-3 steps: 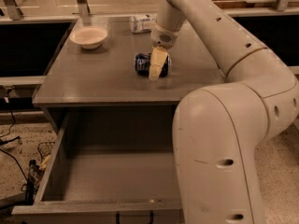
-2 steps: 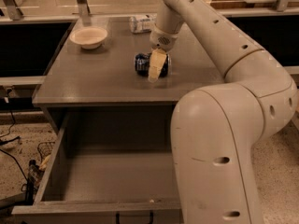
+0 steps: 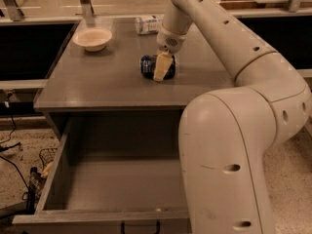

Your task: Place pepsi can into top drawer

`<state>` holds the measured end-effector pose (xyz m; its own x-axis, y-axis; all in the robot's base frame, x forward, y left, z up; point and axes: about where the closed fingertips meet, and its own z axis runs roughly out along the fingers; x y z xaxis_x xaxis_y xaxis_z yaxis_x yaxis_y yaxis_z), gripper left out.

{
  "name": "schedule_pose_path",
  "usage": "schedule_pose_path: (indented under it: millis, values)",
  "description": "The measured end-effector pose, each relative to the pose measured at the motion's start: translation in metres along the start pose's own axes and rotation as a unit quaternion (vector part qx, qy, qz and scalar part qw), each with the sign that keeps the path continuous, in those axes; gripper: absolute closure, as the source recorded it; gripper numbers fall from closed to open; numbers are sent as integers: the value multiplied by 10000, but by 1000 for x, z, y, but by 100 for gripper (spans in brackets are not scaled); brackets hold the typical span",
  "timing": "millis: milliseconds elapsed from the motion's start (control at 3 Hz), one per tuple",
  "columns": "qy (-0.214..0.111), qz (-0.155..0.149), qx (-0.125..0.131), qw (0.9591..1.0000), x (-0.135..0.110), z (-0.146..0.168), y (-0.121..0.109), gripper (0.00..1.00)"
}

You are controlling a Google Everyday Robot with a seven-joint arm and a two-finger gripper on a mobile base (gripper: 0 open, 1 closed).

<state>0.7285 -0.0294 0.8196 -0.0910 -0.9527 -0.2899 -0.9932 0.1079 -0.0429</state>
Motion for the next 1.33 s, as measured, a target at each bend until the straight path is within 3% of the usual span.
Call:
schedule_pose_path:
  millis: [333, 667, 1333]
  values:
    - [0, 0, 0, 10000, 0, 0, 0, 77]
    - [0, 0, 1, 10000, 0, 0, 0, 100]
    - [8, 32, 99, 9999, 6, -9, -2, 100]
